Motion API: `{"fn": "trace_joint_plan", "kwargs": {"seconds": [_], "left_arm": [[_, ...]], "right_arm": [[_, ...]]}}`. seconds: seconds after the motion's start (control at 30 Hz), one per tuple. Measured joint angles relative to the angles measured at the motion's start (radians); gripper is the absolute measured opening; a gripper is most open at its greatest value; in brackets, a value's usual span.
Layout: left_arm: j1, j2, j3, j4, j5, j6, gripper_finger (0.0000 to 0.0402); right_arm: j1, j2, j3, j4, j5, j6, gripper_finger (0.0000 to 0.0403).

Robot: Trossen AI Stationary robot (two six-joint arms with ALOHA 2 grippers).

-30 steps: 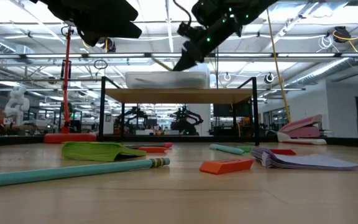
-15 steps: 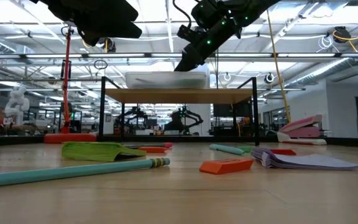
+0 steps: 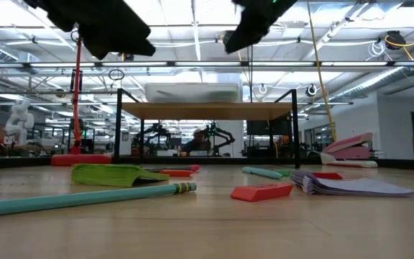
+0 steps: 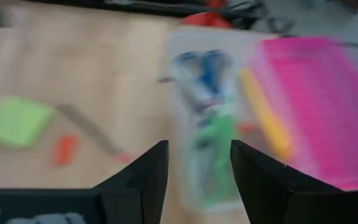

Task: Pack school essentials
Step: Put the light blue pencil into the supply box on the shelf

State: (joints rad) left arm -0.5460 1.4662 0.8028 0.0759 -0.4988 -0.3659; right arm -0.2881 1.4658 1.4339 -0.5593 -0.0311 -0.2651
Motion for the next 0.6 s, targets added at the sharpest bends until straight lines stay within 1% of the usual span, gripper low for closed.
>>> {"fn": "trace_joint_plan", "kwargs": {"seconds": [0.07,0.13,0.17,0.27,0.37,0.47,0.6], "left_arm": [[-0.016,0.0,0.0,-0.024,0.0,-0.036,0.0179],[-0.039,0.0,0.0,-0.046,0.0,-0.08,0.0179],[-0.054,0.0,-0.001,-0.053,0.0,-0.102,0.0179],[-0.104,0.006,-0.001,-0.053,0.0,-0.158,0.0179],[-0.149,0.043,0.0,-0.041,-0.003,-0.225,0.0179],[-0.179,0.114,0.023,-0.035,0.004,-0.287,0.0179],[-0.218,0.221,0.102,-0.106,0.017,-0.374,0.0179]], "right_arm": [[0.076,-0.071,-0.065,-0.02,0.002,0.066,0.0165],[0.158,-0.148,-0.154,-0.003,0.003,0.139,0.0165],[0.203,-0.185,-0.206,0.023,0.007,0.18,0.0165],[0.341,-0.287,-0.38,0.117,0.069,0.292,0.0165],[0.463,-0.355,-0.551,0.246,0.134,0.357,0.0165],[0.545,-0.393,-0.68,0.363,0.188,0.378,0.0164],[0.591,-0.401,-0.793,0.465,0.216,0.36,0.0164]]}}
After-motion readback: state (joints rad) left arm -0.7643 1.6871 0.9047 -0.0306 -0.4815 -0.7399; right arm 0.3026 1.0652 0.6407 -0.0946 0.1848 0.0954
